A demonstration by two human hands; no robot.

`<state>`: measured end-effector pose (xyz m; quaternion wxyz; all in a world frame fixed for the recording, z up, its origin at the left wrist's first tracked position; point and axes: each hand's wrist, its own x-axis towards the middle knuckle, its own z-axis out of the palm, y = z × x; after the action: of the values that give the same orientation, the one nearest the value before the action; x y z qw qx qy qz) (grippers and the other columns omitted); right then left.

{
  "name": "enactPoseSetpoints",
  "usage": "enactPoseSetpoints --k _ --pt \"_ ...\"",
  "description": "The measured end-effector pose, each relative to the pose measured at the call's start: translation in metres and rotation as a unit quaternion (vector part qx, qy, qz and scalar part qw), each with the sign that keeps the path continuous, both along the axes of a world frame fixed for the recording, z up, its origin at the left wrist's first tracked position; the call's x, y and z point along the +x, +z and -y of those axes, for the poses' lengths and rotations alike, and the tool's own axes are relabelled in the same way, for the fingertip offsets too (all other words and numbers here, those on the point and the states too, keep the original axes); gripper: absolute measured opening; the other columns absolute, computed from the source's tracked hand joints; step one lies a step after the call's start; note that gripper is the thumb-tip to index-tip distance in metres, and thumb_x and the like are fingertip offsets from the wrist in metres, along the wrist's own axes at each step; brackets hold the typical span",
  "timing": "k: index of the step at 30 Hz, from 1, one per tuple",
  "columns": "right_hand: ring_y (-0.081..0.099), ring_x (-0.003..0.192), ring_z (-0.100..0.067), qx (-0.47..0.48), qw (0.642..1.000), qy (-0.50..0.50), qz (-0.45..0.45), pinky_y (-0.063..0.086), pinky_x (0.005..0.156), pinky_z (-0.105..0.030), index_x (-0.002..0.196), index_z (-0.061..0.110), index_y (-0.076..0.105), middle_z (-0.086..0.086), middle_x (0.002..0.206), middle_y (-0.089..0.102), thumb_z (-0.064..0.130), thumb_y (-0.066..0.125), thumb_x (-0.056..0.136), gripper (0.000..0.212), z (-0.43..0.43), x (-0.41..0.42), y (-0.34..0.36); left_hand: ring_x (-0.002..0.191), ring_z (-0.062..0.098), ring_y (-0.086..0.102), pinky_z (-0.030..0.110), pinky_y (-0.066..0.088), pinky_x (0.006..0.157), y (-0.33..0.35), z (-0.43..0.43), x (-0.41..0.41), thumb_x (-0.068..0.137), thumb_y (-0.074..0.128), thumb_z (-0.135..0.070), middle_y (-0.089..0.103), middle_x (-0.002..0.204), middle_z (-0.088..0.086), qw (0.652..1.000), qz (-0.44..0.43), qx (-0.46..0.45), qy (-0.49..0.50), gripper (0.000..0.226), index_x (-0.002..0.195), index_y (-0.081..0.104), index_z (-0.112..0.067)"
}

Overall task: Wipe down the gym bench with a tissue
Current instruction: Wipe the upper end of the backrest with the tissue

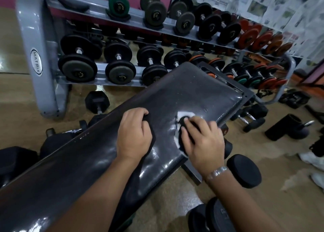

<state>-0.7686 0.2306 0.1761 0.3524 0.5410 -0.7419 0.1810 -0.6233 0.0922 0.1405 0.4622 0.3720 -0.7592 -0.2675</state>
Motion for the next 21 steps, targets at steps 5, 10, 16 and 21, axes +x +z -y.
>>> enactPoseSetpoints --k 5,10,16,21 --pt "0.05 0.084 -0.021 0.037 0.998 0.051 0.021 0.041 0.068 -0.04 0.115 0.02 0.071 0.009 0.116 0.065 0.038 0.055 0.098 0.029 0.015 0.017 -0.001 0.116 0.019 0.056 0.037 0.047 0.103 -0.001 0.0 -0.001 0.089 0.047 -0.017 0.068 0.118 0.001 0.998 0.018 -0.058 -0.006 0.038 0.116 0.075 -0.014" --pt "0.052 0.082 -0.021 0.014 0.999 0.048 0.015 0.041 0.067 -0.04 0.113 0.02 0.074 0.008 0.114 0.068 0.036 0.06 0.096 0.027 -0.008 -0.024 0.008 0.114 0.019 0.058 0.044 0.051 0.097 -0.004 0.002 -0.003 0.088 0.046 -0.02 0.07 0.115 0.001 0.998 0.011 -0.06 -0.004 0.04 0.113 0.076 -0.013" --pt "0.05 0.086 -0.022 0.037 0.998 0.041 0.024 0.039 0.071 -0.04 0.116 0.023 0.072 0.011 0.117 0.065 0.038 0.055 0.098 0.029 0.013 -0.013 0.011 0.115 0.02 0.057 0.045 0.051 0.098 -0.005 0.002 -0.004 0.088 0.046 -0.02 0.07 0.116 0.001 0.998 0.007 -0.061 -0.008 0.04 0.114 0.076 -0.013" --pt "0.047 0.084 -0.017 0.038 0.999 0.03 0.002 0.034 0.071 -0.033 0.114 0.023 0.074 0.01 0.115 0.068 0.037 0.059 0.097 0.027 -0.005 -0.048 0.023 0.115 0.02 0.056 0.044 0.051 0.098 -0.005 0.001 -0.005 0.088 0.046 -0.018 0.07 0.115 0.002 0.998 0.001 -0.067 -0.005 0.039 0.114 0.076 -0.012"
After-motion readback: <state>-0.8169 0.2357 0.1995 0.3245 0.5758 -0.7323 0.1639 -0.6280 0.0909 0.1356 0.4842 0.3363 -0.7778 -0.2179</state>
